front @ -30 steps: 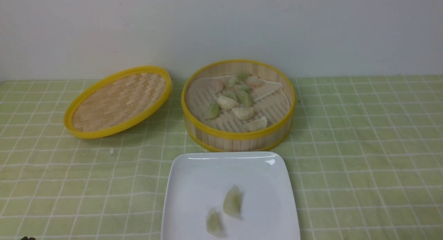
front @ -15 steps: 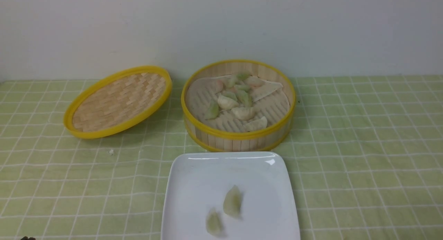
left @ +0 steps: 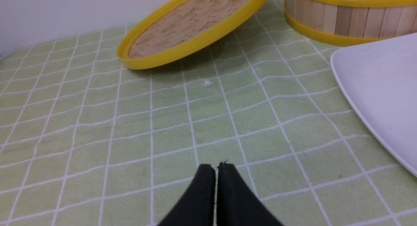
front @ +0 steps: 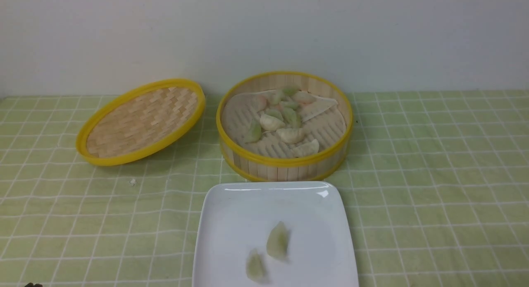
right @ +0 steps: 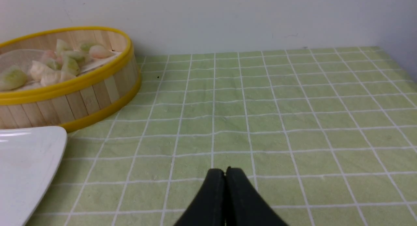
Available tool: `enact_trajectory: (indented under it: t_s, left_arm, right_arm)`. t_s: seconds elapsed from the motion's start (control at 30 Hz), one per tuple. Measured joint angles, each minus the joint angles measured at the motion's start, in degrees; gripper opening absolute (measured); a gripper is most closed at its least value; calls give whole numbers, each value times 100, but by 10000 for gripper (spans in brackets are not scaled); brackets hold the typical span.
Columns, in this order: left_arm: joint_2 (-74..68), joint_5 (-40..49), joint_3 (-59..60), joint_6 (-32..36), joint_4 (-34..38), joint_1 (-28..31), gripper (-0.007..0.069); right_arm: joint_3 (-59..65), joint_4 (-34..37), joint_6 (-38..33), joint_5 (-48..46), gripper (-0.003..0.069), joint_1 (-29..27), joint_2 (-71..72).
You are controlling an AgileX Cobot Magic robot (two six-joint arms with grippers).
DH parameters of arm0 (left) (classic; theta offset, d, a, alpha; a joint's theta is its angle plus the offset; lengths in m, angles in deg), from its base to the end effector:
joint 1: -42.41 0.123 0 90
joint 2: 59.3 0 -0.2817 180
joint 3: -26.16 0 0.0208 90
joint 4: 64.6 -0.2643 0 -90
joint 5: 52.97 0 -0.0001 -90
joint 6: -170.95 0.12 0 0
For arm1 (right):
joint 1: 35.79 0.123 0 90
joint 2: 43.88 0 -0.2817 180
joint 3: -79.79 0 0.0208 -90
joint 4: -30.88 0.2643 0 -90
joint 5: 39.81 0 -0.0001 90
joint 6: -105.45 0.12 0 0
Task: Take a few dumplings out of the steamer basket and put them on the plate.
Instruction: Use the right arm to put the dumpling into the plate
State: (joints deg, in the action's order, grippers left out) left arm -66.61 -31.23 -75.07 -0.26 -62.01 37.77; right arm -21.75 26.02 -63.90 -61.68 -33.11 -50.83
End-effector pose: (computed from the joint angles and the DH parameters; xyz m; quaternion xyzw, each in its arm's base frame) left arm 0.0966 -0.0099 0.1609 0.0825 0.8038 0.0022 0.5892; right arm 0.0968 0.0007 0.1634 0.0336 0.8042 0.0329 0.5925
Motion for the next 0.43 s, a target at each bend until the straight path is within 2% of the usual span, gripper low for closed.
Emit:
enact_trajectory:
  t_s: [0.43]
  left_arm:
    - [0,0,0,0,0,0,-6]
  right_arm:
    - [0,0,-43,-2,-10,0,0]
